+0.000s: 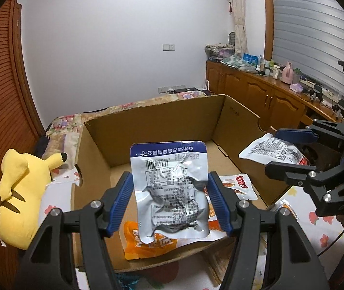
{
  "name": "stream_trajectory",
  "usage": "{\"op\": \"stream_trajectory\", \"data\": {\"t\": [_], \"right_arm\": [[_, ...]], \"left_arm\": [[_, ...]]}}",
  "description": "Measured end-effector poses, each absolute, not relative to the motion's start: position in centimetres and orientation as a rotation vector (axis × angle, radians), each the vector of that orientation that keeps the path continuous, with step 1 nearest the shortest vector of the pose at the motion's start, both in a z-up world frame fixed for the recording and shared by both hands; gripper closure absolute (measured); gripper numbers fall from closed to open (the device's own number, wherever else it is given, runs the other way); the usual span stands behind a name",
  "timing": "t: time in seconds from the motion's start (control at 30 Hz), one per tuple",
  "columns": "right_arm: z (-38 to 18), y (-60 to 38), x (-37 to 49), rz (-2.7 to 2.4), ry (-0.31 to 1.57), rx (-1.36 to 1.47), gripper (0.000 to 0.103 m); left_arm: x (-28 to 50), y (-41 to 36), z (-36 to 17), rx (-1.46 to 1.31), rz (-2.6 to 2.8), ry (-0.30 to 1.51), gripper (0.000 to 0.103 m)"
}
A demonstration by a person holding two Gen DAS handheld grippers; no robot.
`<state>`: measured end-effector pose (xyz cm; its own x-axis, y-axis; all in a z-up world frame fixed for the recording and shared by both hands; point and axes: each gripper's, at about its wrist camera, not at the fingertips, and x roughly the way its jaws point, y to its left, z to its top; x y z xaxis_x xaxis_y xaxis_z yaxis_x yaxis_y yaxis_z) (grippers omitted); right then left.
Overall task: Organize snacks
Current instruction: 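Open both tools to drop the packets into the box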
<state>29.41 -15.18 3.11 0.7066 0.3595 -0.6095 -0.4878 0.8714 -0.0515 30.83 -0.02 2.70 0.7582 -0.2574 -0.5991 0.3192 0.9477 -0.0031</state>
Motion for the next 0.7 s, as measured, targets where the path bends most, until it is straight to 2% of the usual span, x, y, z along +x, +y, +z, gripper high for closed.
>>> {"op": "stream_trajectory", "data": {"t": [0.27,0.3,0.7], "right_arm": [[2.4,-15.3,30.3,0.475,0.658,-0.198,0.036],[2.3,-15.4,30.3,0.474,0.657,-0.194,0.039],[3.2,-16.6,28.8,0.480,0.631,-0.154,0.038]], "left_arm": [[31.4,-0.3,2.4,0.104,-0.319,0.649,0.040],[31.6,-0.4,2.4,0.105,-0.318,0.650,0.040],[30.5,-0.1,3.0,0.102,-0.323,0.631,0.040]]}}
